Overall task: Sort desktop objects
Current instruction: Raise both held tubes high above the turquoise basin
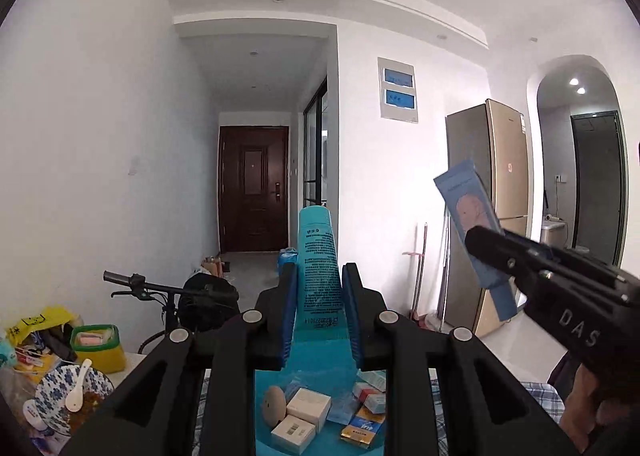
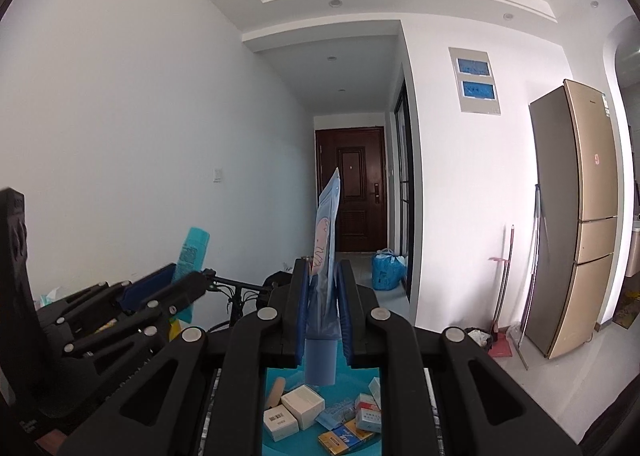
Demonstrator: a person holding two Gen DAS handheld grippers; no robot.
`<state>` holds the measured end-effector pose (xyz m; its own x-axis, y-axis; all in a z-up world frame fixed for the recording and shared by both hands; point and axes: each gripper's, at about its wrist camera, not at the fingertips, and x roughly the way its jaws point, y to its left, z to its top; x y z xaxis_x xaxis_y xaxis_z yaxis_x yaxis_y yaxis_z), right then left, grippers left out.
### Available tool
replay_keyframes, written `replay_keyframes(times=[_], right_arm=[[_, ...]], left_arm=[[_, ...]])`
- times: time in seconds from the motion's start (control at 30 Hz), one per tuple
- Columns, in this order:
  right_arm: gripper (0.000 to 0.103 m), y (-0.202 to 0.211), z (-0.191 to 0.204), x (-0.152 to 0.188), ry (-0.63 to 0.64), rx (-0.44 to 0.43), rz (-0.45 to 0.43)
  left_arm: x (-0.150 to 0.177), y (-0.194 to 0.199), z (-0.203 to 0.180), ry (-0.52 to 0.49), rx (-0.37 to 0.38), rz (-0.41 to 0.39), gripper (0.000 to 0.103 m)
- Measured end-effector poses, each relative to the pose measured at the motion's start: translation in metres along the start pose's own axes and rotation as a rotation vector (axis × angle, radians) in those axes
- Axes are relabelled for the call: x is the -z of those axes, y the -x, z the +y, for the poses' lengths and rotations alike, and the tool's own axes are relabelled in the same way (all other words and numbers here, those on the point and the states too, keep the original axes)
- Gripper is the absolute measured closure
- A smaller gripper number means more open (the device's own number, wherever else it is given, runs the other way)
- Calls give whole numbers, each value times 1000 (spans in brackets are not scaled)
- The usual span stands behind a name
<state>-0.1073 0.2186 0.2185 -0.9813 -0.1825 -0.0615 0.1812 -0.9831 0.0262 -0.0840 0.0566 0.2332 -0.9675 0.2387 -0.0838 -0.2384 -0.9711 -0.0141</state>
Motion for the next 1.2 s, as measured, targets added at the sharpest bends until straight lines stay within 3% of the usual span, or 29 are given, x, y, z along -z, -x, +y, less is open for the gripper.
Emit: replay_keyframes(times=[0.93, 1.2], right_arm=[[90, -23, -18, 10, -31, 7, 66], [90, -46, -31, 15, -82, -33, 125]], left_arm=[[13, -41, 4, 8, -32, 98, 79], [20, -60, 8, 23, -55, 128, 79]])
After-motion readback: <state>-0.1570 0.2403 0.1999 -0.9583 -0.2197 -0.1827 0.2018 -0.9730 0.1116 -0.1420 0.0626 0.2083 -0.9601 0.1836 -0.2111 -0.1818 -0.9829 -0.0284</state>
